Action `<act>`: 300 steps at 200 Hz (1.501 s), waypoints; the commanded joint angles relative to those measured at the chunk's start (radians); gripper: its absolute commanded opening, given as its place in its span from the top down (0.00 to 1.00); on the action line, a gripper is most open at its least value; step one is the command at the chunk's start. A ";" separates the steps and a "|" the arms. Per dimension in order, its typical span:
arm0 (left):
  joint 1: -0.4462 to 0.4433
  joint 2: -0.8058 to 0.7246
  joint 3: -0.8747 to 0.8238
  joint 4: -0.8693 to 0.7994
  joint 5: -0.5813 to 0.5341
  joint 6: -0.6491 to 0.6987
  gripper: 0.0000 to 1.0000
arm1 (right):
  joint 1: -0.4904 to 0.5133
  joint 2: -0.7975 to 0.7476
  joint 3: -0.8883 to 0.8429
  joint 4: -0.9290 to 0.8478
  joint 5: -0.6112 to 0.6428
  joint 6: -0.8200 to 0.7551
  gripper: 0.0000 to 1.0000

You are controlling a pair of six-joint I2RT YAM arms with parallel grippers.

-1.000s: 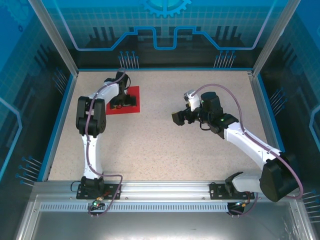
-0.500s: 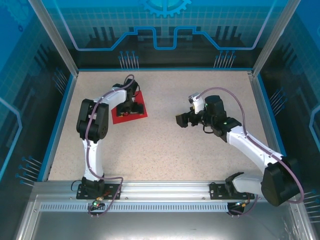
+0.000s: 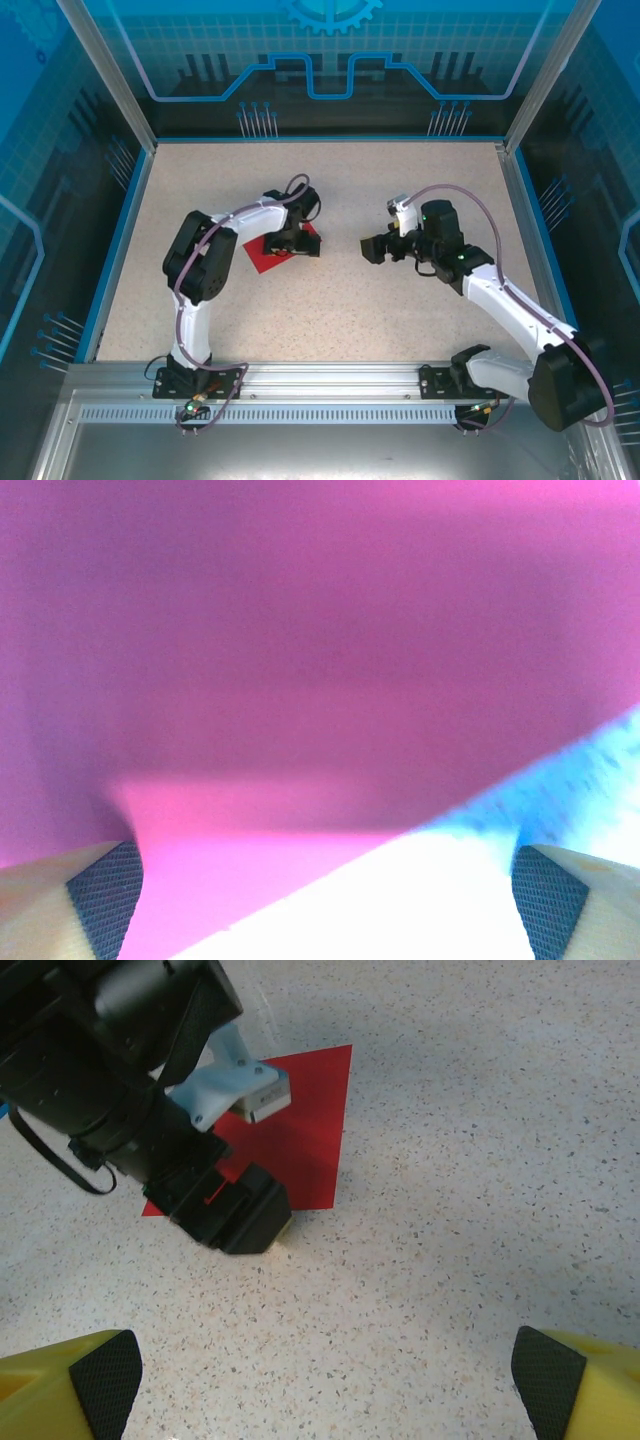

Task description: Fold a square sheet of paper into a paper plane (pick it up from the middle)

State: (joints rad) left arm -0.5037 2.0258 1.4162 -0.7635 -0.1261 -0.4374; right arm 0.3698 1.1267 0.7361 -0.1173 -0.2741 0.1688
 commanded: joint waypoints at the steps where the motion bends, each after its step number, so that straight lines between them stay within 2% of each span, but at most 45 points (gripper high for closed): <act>1: -0.028 -0.080 -0.035 -0.002 -0.003 -0.053 0.01 | -0.022 -0.038 -0.022 -0.026 -0.039 0.006 0.01; 28: -0.004 -0.143 -0.017 -0.041 -0.068 -0.020 0.01 | -0.033 -0.047 -0.029 -0.035 -0.049 0.004 0.01; 55: 0.088 -0.174 -0.005 -0.011 -0.087 -0.014 0.01 | -0.034 -0.040 -0.039 -0.010 -0.066 0.026 0.01; 100: 0.211 -0.033 0.079 0.023 -0.110 -0.033 0.01 | -0.034 -0.034 -0.035 0.004 -0.086 0.047 0.01; 120: 0.232 0.039 0.130 0.021 -0.106 -0.056 0.01 | -0.032 -0.023 -0.036 0.014 -0.103 0.062 0.01; 181: 0.211 0.130 0.163 0.020 -0.063 -0.078 0.01 | -0.009 0.033 -0.024 0.064 -0.141 0.108 0.01; 221: 0.139 0.109 0.121 0.016 -0.065 -0.058 0.01 | 0.004 0.064 0.003 0.054 -0.142 0.105 0.01; 279: 0.051 0.054 -0.027 0.071 0.008 -0.079 0.01 | 0.004 0.016 0.002 0.008 -0.118 0.088 0.01; 300: -0.007 0.026 -0.068 0.081 0.020 -0.071 0.01 | 0.003 -0.001 -0.001 -0.009 -0.110 0.081 0.01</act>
State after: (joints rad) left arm -0.4442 2.0521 1.4223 -0.6464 -0.2012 -0.4988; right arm 0.3660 1.1576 0.7128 -0.0906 -0.3935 0.2619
